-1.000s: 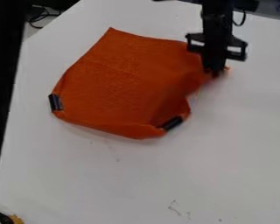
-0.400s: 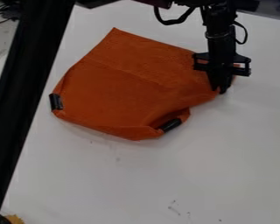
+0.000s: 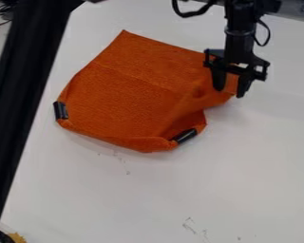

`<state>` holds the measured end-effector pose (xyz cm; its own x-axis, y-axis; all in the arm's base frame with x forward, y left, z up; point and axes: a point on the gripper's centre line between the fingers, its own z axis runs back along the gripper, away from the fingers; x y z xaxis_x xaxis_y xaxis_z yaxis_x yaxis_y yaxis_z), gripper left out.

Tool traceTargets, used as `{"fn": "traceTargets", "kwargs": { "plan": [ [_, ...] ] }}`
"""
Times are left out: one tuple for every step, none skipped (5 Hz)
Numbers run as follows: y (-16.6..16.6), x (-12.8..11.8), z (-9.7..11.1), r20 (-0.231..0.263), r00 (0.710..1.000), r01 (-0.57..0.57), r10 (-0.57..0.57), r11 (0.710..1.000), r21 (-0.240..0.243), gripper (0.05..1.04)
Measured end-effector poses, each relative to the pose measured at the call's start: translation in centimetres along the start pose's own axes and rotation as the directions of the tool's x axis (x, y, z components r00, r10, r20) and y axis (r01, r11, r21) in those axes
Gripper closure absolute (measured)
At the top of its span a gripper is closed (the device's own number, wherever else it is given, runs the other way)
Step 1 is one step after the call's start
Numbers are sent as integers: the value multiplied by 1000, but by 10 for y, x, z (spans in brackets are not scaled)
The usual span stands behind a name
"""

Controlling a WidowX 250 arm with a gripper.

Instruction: Unfold the cloth from left to right

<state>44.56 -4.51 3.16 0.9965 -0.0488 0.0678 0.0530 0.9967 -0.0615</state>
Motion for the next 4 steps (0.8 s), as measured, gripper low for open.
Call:
{"fn": "traceTargets", "kwargs": {
  "plan": [
    [17, -3, 36, 14, 999, -52, 51, 992, 117, 104],
    [31, -3, 49, 65, 992, -117, 109, 983, 140, 81],
    [44, -5, 43, 77, 984, -170, 162, 979, 109, 83],
    [39, -2, 43, 93, 982, -173, 165, 982, 80, 83]
  ]
}}
